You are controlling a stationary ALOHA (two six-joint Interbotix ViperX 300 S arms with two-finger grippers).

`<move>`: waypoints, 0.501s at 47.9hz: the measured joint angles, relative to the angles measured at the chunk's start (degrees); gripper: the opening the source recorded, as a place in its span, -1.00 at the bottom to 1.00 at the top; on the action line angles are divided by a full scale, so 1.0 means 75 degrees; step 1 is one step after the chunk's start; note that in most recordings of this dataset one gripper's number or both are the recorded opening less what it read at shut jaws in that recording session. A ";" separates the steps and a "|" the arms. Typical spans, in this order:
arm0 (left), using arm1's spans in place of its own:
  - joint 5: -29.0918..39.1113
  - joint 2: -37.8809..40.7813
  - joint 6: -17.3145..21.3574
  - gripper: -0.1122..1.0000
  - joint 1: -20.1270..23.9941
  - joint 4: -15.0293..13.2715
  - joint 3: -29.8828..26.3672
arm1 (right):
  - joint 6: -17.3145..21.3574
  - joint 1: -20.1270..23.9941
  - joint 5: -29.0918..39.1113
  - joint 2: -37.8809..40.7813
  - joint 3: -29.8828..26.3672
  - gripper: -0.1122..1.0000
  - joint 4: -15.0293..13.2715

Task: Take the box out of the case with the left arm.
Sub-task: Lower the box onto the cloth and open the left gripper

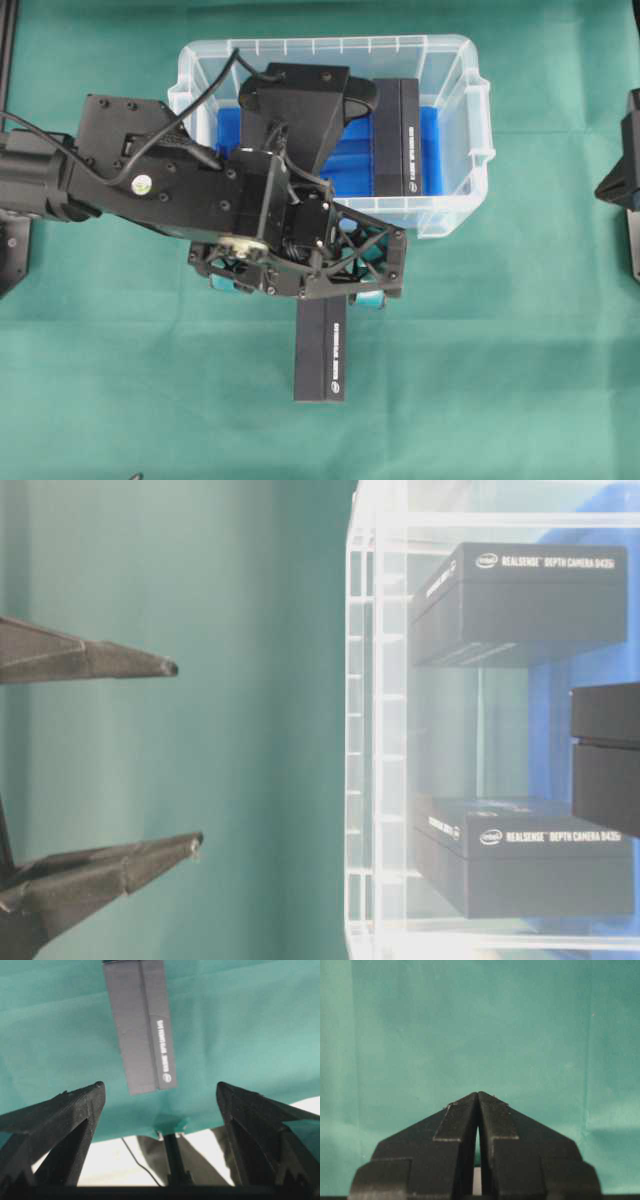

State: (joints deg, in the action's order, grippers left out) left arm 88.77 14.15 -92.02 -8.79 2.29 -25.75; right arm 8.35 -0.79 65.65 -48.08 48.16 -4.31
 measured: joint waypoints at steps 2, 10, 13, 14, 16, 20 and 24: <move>0.0000 -0.0012 0.0012 0.97 0.0000 0.0012 0.0000 | 0.0000 0.0000 0.0000 0.0000 0.0000 -0.67 -0.0012; -0.0035 -0.0023 -0.0012 0.97 0.0012 0.0000 0.0023 | 0.0000 0.0000 -0.0012 0.0000 0.0000 -0.67 -0.0012; -0.0035 -0.0023 0.0023 0.97 0.0000 0.0000 0.0035 | 0.0023 0.0000 0.0000 0.0000 0.0000 -0.67 0.0000; -0.0035 -0.0023 0.0047 0.97 0.0000 0.0000 0.0035 | 0.0000 0.0000 -0.0012 0.0000 0.0000 -0.67 -0.0012; -0.0035 -0.0023 0.0035 0.97 -0.0012 0.0000 0.0047 | 0.0000 0.0000 0.0000 0.0000 0.0000 -0.67 -0.0012; -0.0012 -0.0094 0.0059 0.97 -0.0105 0.0012 0.0164 | 0.0023 -0.0012 0.0000 0.0000 0.0000 -0.67 -0.0012; 0.0035 -0.0328 0.0047 0.97 -0.0234 0.0012 0.0434 | 0.0000 0.0000 0.0000 0.0000 0.0000 -0.67 -0.0012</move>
State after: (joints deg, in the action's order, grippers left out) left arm 89.03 11.69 -91.67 -10.55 2.37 -22.50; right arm 8.35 -0.79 65.65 -48.08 48.16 -4.39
